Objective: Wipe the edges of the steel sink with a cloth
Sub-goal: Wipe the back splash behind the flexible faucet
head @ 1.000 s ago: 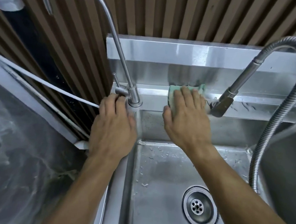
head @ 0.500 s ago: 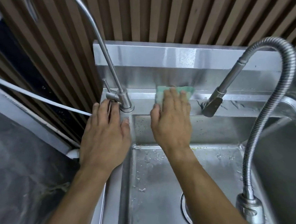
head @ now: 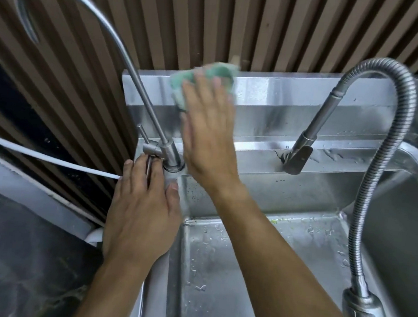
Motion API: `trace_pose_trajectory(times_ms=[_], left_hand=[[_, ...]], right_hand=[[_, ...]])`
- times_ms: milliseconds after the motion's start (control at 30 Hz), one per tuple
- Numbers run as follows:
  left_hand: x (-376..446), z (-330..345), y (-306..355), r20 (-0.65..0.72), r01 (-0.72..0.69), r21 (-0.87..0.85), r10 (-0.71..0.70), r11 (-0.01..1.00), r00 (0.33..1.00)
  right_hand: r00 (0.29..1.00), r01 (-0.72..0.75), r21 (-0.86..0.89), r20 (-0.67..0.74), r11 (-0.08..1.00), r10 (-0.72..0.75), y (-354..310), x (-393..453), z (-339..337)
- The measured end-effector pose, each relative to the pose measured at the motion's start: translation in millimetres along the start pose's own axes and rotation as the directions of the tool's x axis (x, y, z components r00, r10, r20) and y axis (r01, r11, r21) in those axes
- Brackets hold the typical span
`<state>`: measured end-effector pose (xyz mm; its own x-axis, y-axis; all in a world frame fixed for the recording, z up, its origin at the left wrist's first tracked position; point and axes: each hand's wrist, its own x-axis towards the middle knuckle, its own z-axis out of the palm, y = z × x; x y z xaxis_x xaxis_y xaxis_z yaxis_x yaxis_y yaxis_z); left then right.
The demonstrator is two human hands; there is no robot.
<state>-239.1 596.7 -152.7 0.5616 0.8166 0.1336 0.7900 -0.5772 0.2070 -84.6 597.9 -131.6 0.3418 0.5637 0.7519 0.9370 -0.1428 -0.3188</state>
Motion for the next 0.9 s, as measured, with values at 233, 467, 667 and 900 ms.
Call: trace_pose_trajectory(times_ms=[233, 467, 667, 900], left_hand=[[0, -2, -2, -0.020, -0.012, -0.003, 0.012, 1.000, 1.000], [0, 2, 0, -0.028, -0.010, 0.003, 0.010, 1.000, 1.000], [-1, 0, -1, -0.026, -0.014, 0.006, 0.014, 1.000, 1.000], [-1, 0, -2, -0.019, -0.013, 0.002, 0.013, 1.000, 1.000]], right_hand=[[0.871, -0.425, 0.029, -0.257, 0.905, 0.418, 66, 5, -12], [0.996, 0.019, -0.172, 0.092, 0.985, -0.003, 14, -4, 14], [0.933, -0.351, -0.040, -0.100, 0.936, 0.345, 40, -4, -33], [0.909, -0.198, -0.076, 0.359, 0.977, 0.213, -12, -60, -12]])
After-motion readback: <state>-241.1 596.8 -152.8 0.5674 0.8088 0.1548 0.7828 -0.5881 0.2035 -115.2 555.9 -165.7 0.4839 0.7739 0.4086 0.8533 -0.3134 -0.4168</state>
